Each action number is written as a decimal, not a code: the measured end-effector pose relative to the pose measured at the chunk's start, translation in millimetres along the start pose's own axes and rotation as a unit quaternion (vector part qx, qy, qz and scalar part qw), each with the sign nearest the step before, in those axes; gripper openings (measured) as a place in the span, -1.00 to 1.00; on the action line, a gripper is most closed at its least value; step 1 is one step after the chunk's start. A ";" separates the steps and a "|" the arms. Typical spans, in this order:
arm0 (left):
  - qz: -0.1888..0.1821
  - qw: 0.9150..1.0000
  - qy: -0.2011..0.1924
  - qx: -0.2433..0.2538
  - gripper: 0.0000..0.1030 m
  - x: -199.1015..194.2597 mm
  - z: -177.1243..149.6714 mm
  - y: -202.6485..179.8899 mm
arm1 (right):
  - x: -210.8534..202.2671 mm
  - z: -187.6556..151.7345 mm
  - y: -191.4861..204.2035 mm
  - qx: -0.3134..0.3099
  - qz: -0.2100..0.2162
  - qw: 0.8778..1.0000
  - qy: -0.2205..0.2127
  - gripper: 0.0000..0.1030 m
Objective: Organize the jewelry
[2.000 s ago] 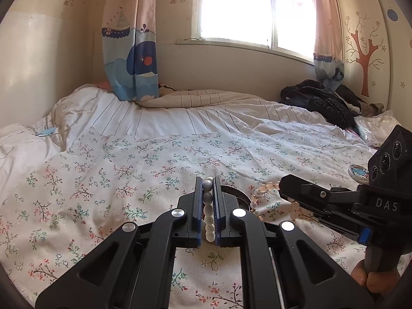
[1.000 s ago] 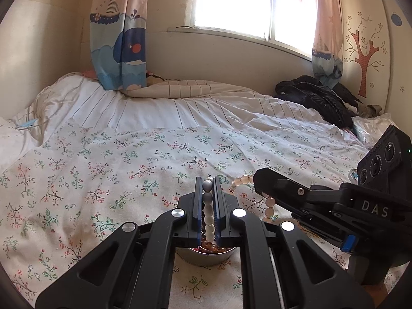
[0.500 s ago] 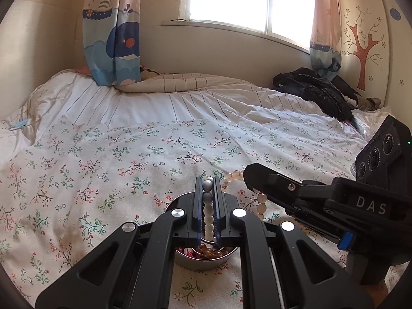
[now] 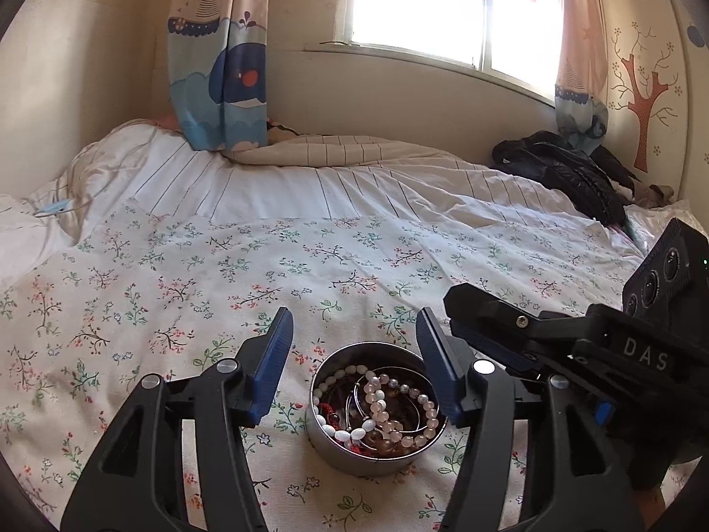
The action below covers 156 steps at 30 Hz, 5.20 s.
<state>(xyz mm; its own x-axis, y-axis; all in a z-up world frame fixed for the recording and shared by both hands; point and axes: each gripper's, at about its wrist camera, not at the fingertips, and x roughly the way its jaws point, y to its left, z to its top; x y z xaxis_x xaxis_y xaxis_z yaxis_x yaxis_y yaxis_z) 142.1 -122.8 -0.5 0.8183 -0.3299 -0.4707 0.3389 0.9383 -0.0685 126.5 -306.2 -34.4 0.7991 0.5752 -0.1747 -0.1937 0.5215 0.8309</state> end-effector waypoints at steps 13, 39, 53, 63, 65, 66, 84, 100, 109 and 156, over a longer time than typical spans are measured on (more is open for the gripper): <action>0.061 0.997 0.038 0.032 0.73 -50.2 -21.9 22.8 | -53.5 -35.5 43.9 -0.132 -0.245 0.960 0.020 0.62; 0.077 0.989 0.068 0.105 0.85 -190.4 -80.5 20.2 | -156.7 -117.6 98.4 -0.210 -0.369 0.905 0.026 0.86; 0.069 0.994 0.083 0.033 0.85 -191.8 -79.2 48.4 | -176.8 -125.5 112.6 -0.214 -0.373 0.903 -0.023 0.86; 0.073 0.993 0.083 0.039 0.86 -190.6 -79.7 46.2 | -171.8 -127.2 118.4 -0.231 -0.392 0.890 -0.024 0.86; 0.073 0.993 0.084 0.038 0.85 -189.9 -79.7 46.2 | -168.4 -127.6 118.2 -0.234 -0.397 0.887 -0.019 0.86; 0.074 0.993 0.085 0.038 0.85 -189.7 -79.9 46.1 | -167.3 -128.2 118.6 -0.237 -0.399 0.886 -0.017 0.86; 0.088 0.991 0.088 0.038 0.86 -187.7 -79.5 47.4 | -174.1 -128.2 117.6 -0.233 -0.400 0.886 -0.032 0.86; 0.089 0.991 0.088 0.040 0.86 -188.3 -79.3 46.7 | -175.4 -126.0 117.1 -0.232 -0.400 0.886 -0.033 0.86; 0.089 0.992 0.083 0.043 0.86 -190.5 -77.5 47.8 | -175.8 -125.8 117.0 -0.232 -0.400 0.886 -0.034 0.86; 0.090 0.990 0.097 0.040 0.86 -184.2 -79.0 47.4 | -173.2 -125.6 114.9 -0.235 -0.403 0.884 -0.033 0.86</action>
<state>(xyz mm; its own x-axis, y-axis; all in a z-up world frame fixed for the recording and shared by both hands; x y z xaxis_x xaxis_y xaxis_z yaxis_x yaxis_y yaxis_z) -29.2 -9.4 13.5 0.7662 -0.1253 -0.6303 0.2388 0.9661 0.0983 -105.7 -266.7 25.0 0.8131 -0.1325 -0.5668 0.2514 0.9582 0.1367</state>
